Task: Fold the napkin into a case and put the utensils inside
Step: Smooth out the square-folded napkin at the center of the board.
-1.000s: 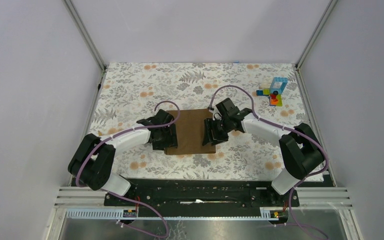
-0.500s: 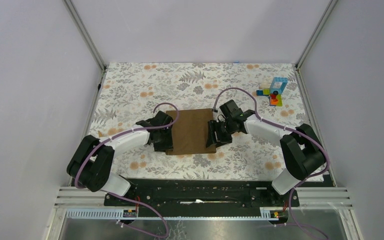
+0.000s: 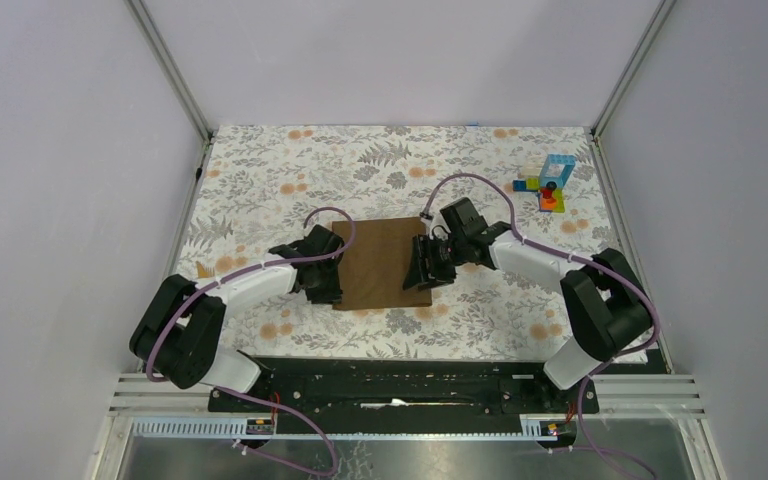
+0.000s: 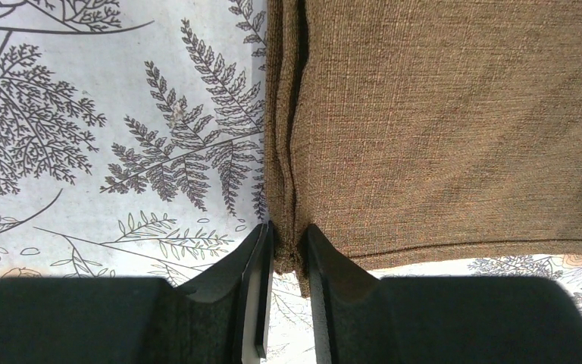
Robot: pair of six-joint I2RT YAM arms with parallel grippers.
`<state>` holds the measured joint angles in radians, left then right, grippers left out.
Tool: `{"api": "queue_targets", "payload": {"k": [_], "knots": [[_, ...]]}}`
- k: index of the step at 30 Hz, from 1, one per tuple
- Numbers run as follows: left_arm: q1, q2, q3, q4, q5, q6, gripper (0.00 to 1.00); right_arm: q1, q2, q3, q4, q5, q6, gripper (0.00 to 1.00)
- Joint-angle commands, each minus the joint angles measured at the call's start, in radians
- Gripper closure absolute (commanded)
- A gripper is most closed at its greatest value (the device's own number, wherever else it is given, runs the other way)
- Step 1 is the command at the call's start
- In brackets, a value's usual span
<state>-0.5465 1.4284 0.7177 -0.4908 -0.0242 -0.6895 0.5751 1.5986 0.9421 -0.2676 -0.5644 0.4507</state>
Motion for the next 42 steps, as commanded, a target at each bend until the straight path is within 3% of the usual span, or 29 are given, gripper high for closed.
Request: {"api": "queue_targets", "payload": {"k": [1,6,12,16,19,24,31,36,42], "knots": [[-0.002,0.001,-0.024,0.008,-0.033,-0.002,0.72,-0.005,0.039,-0.043,0.14,-0.085,0.052,0.44],[-0.003,-0.027,-0.001,-0.029,-0.044,-0.002,0.66,-0.008,0.099,-0.091,0.129,0.014,0.007,0.46],[-0.003,-0.135,0.101,-0.149,-0.062,0.002,0.53,-0.008,0.081,-0.092,0.124,-0.016,0.015,0.46],[-0.002,-0.175,0.141,-0.12,0.056,0.005,0.48,-0.008,0.029,-0.036,0.086,-0.035,0.018,0.42],[-0.003,-0.149,0.116,-0.031,0.172,-0.01,0.56,-0.008,0.014,-0.014,0.066,-0.029,0.008,0.39],[-0.003,-0.113,0.057,0.057,0.219,-0.03,0.65,-0.012,0.017,-0.023,0.044,-0.017,0.002,0.39],[-0.003,-0.059,-0.037,0.049,0.11,-0.035,0.69,-0.027,0.018,-0.097,0.088,-0.004,0.004,0.39],[-0.001,-0.034,-0.082,0.011,-0.005,-0.069,0.84,-0.028,0.043,-0.146,0.1,0.041,-0.006,0.39],[-0.001,-0.082,-0.061,-0.049,-0.059,-0.078,0.82,-0.029,0.011,-0.141,0.068,0.052,-0.01,0.4]]}}
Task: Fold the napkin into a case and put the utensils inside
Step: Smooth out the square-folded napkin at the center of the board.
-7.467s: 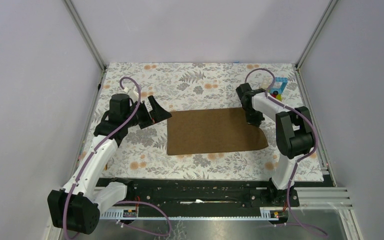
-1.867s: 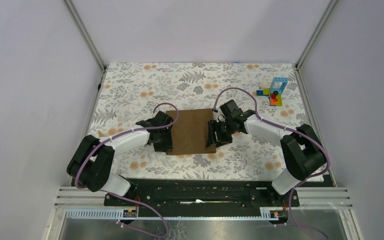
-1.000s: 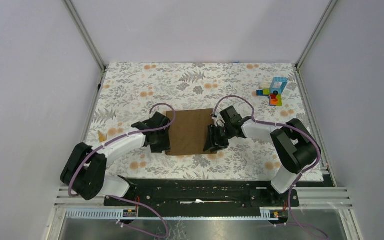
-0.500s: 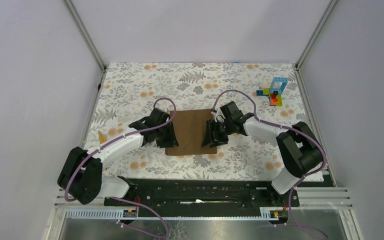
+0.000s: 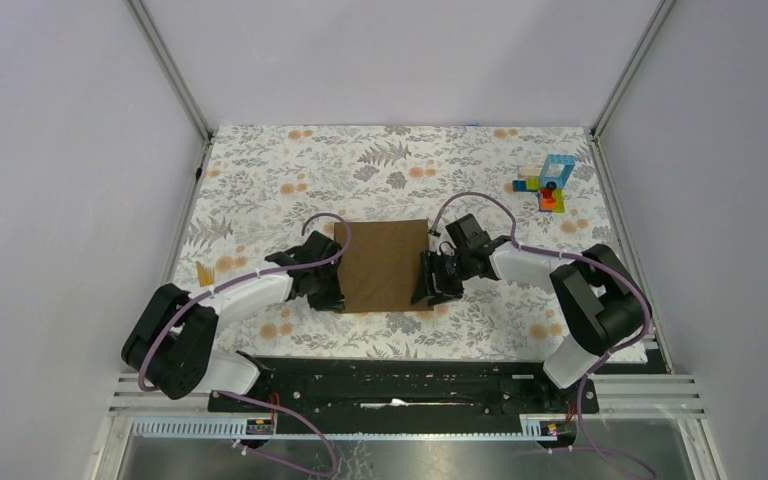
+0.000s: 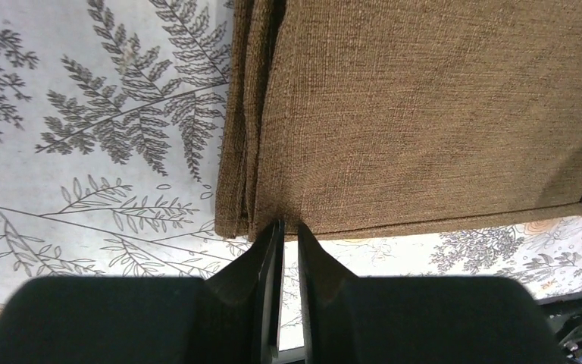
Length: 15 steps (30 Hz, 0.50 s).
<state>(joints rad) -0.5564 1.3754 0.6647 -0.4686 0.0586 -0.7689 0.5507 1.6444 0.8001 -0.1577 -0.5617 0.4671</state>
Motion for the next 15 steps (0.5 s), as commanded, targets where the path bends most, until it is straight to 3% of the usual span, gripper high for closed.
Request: {"api": "queue_targets", "payload": {"k": [1,8,15], "knots": [[0.009,-0.045,0.004,-0.076,-0.133,0.003,0.79,-0.004,-0.05,0.013,-0.056,0.052,-0.03,0.4],[0.009,-0.07,0.128,-0.043,-0.025,0.035,0.56,-0.005,-0.022,0.148,-0.082,0.024,-0.048,0.34],[0.012,0.044,0.173,0.054,0.012,0.045,0.51,-0.004,0.058,0.19,0.012,-0.047,0.001,0.33]]}}
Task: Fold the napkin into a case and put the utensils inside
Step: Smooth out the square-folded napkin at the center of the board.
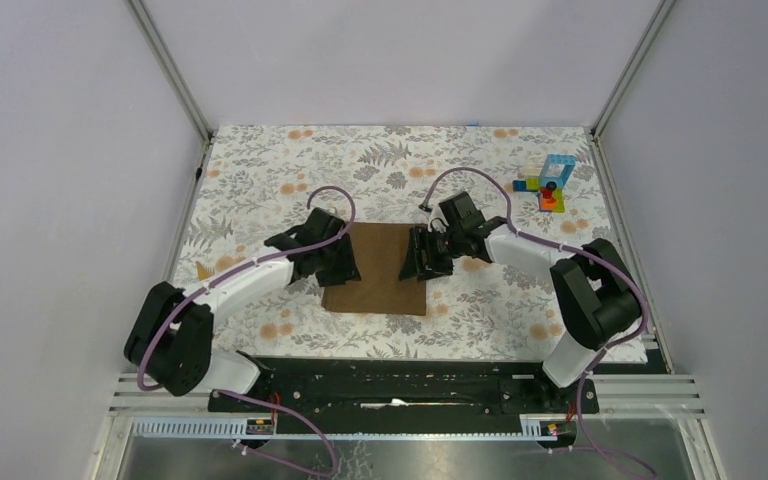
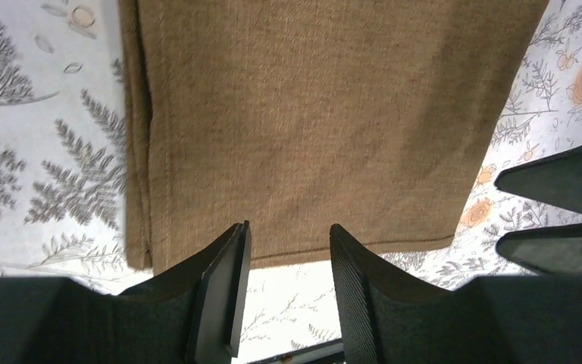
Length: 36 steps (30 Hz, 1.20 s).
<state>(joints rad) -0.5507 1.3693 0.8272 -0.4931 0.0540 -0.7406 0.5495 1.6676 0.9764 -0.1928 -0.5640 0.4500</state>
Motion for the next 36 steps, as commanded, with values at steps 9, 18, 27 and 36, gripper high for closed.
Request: {"api": "queue_targets", "payload": {"k": [9,18,27,36], "knots": [[0.127,0.115,-0.121,0.146,-0.039,0.079,0.51,-0.057,0.118,-0.062,0.101,-0.047,-0.003,0.34],[0.131,0.014,-0.033,0.246,0.182,0.034,0.24,-0.059,0.101,0.063,0.129,-0.138,0.044,0.16],[0.214,0.22,0.016,0.401,0.21,0.017,0.13,-0.095,0.267,0.163,0.214,-0.166,0.081,0.13],[0.318,0.221,-0.045,0.426,0.195,0.043,0.1,-0.163,0.258,0.146,0.131,-0.134,0.012,0.04]]}}
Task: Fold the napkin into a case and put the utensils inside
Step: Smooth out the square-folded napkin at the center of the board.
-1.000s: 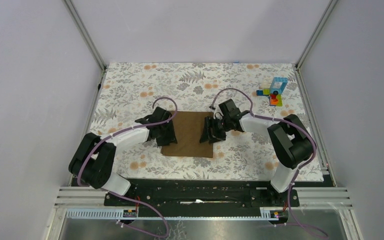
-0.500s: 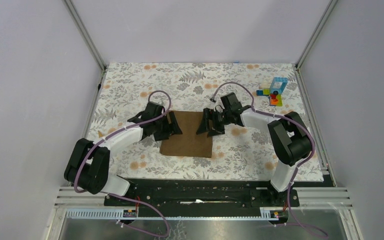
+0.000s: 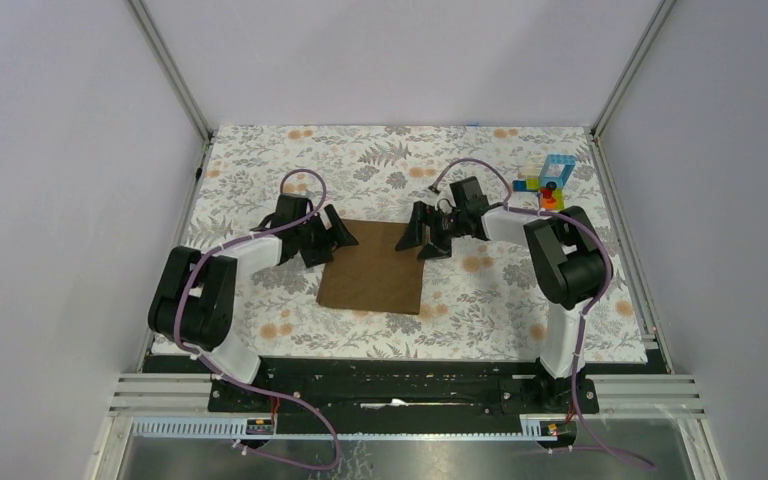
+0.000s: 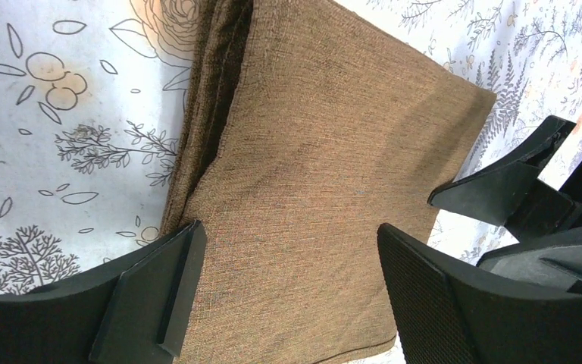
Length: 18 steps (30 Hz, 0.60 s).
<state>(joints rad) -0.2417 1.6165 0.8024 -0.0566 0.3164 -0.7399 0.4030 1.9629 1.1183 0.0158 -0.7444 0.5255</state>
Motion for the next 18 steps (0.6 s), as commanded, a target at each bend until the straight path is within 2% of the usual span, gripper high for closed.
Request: {"api": "queue_targets", "payload": {"k": [1,6,10,15,18], "knots": [[0.003,-0.045,-0.01,-0.031,-0.066,0.042,0.09,-0.017,-0.062,0.009,-0.09,0.047,-0.066,0.04],[-0.003,-0.075,0.052,0.01,0.054,-0.021,0.05,-0.016,-0.055,0.079,-0.05,-0.02,-0.011,0.03],[-0.003,0.025,0.126,0.082,0.123,-0.066,0.03,-0.017,0.049,0.163,0.027,-0.072,0.062,0.02],[0.008,0.197,0.192,0.156,0.1,-0.092,0.03,-0.025,0.138,0.22,0.084,-0.05,0.102,0.02],[0.03,0.235,0.195,0.157,0.036,-0.071,0.03,-0.049,0.167,0.221,0.082,-0.032,0.088,0.02]]}}
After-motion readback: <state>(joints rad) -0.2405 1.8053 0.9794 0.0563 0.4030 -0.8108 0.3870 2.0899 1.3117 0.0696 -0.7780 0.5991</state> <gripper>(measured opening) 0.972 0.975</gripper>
